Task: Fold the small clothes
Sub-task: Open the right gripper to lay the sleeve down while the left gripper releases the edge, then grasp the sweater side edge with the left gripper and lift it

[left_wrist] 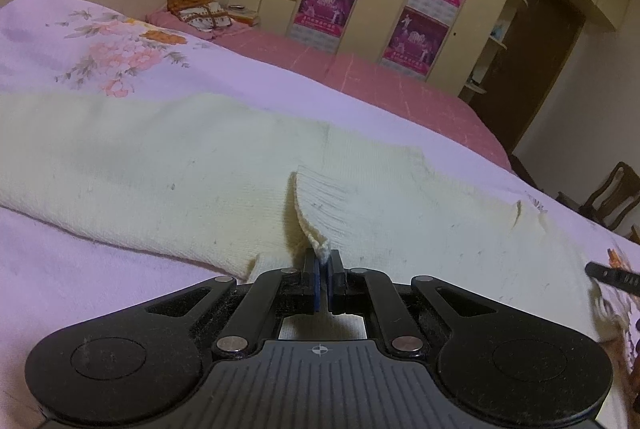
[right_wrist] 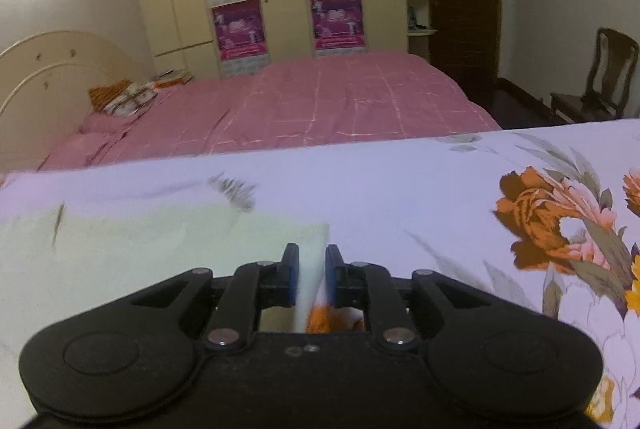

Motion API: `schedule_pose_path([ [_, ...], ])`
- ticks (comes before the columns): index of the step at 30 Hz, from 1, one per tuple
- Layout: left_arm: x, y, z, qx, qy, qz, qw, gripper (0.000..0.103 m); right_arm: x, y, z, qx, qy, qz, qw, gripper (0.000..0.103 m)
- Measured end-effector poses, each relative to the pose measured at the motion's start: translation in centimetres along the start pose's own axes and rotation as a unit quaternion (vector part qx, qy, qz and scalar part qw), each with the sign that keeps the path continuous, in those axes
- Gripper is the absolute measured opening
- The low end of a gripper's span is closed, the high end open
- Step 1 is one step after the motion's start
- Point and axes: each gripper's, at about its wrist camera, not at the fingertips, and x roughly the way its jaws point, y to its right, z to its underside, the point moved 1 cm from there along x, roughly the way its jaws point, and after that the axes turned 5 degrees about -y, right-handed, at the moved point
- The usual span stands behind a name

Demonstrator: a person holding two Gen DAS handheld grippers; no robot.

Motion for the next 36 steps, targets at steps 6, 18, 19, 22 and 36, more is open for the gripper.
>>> schedule_pose_path([
  [6, 0.0, 0.3, -0.2, 0.012, -0.005, -0.008, 0.9999, 0.005, 0.5, 0.0, 0.5, -0.009, -0.007, 0.01, 1.0, 0.017],
  [18, -0.2, 4.3, -1.0, 0.111, -0.031, -0.121, 0.986, 0.021, -1.0, -0.6, 0.4, -0.018, -0.015, 0.02, 1.0, 0.02],
  [19, -0.2, 4.7, -1.0, 0.126, -0.033, -0.13, 0.9829, 0.023, -1.1, -0.6, 0.4, -0.019, -0.014, 0.021, 0.999, 0.02],
  [22, -0.4, 5.3, -0.8, 0.147, -0.031, -0.181, 0.972, 0.067, -1.3, -0.5, 0.8, -0.023, -0.019, 0.021, 0.999, 0.021],
  [36, -10.4, -16.1, 0.7, -0.139, 0.074, -0.186, 0.9698, 0.069, -4.1, 1.8, 3.3, 0.008, -0.013, 0.011, 1.0, 0.023],
])
